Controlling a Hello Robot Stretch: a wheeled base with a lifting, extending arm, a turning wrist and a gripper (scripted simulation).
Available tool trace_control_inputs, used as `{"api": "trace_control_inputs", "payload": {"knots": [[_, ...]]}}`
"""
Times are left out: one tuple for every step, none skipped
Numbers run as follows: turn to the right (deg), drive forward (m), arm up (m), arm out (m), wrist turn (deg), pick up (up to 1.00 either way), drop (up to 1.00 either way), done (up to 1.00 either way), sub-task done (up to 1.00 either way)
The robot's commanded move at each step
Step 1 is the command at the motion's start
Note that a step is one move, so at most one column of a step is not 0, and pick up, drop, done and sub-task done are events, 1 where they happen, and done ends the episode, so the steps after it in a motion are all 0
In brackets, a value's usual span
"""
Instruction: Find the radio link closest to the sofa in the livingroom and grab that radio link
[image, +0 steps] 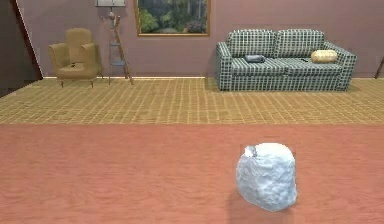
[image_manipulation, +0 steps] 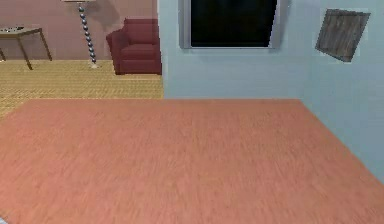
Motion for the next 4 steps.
{"api": "trace_control_inputs", "payload": {"knots": [[0.0,1.00,0.00,0.00,0.0,0.00,0.00,0.00,0.00],[0.0,0.60,0.00,0.00,0.0,0.00,0.00,0.00,0.00],[6.0,0.00,0.00,0.00,0.0,0.00,0.00,0.00,0.00],[0.0,1.00,0.00,0.00,0.0,0.00,0.00,0.00,0.00]]}}
